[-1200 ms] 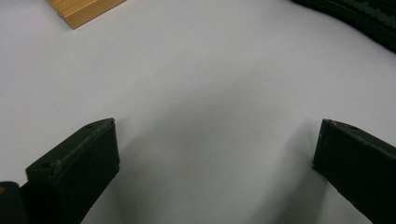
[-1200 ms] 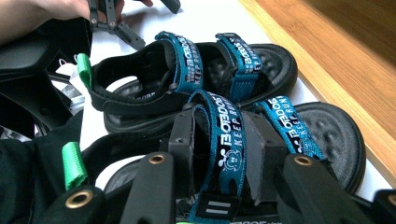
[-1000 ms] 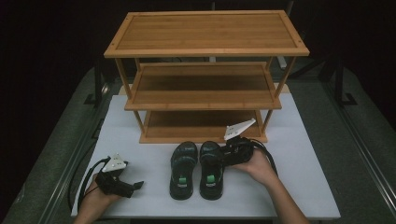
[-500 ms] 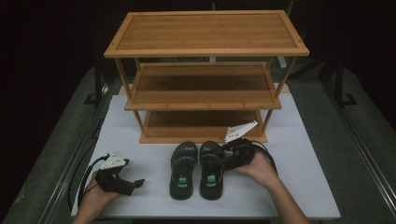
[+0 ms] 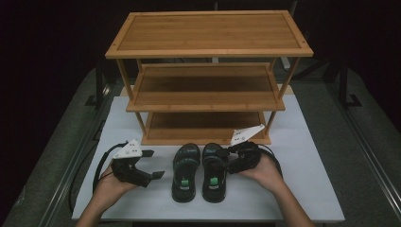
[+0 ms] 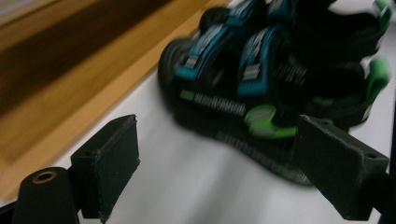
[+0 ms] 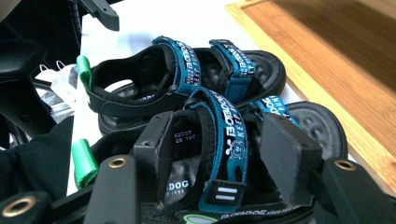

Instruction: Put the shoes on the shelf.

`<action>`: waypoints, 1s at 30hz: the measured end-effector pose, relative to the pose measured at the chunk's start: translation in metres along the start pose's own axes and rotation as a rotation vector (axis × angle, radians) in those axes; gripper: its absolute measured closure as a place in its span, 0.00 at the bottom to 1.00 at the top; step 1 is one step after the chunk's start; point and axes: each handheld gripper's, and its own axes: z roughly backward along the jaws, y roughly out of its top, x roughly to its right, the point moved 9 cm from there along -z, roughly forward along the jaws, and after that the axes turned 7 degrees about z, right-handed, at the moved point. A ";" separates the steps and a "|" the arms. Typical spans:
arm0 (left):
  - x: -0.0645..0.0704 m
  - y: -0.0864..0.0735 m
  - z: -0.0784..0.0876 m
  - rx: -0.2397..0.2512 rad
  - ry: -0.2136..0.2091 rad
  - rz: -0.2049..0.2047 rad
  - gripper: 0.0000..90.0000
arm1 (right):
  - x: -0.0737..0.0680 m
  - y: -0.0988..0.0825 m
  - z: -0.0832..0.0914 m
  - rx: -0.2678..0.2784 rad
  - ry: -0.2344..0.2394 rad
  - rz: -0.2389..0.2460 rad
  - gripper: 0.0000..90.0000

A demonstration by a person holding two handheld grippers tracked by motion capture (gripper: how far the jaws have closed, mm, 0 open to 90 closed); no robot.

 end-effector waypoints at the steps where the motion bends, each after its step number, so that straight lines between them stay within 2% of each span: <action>1: 0.002 0.003 -0.002 0.001 -0.005 -0.008 0.16 | 0.000 -0.001 0.001 -0.004 -0.003 -0.005 0.49; 8: 0.015 0.015 -0.020 -0.019 -0.052 -0.046 0.17 | -0.002 -0.004 0.011 0.018 -0.047 -0.023 0.52; 12: 0.019 0.017 -0.029 -0.016 -0.084 -0.059 0.26 | -0.006 -0.010 0.013 0.012 -0.066 -0.030 0.54; 16: 0.019 0.017 -0.041 -0.031 -0.111 -0.062 0.34 | -0.004 -0.014 0.010 0.000 -0.076 -0.047 0.55; 19: 0.019 0.016 -0.049 -0.039 -0.137 -0.056 0.42 | -0.003 -0.015 0.006 0.000 -0.074 -0.053 0.61; 22: 0.020 0.012 -0.056 -0.060 -0.145 -0.063 0.50 | -0.003 -0.017 0.002 -0.012 -0.058 -0.049 0.66; 25: 0.019 0.012 -0.058 -0.054 -0.135 -0.063 0.60 | -0.003 -0.017 -0.002 -0.010 -0.054 -0.063 0.69; 26: 0.020 0.012 -0.057 -0.055 -0.148 -0.061 0.65 | -0.003 -0.017 -0.002 -0.008 -0.054 -0.065 0.70; 30: 0.022 0.013 -0.057 -0.054 -0.119 -0.080 0.75 | -0.002 -0.017 -0.001 -0.005 -0.065 -0.070 0.75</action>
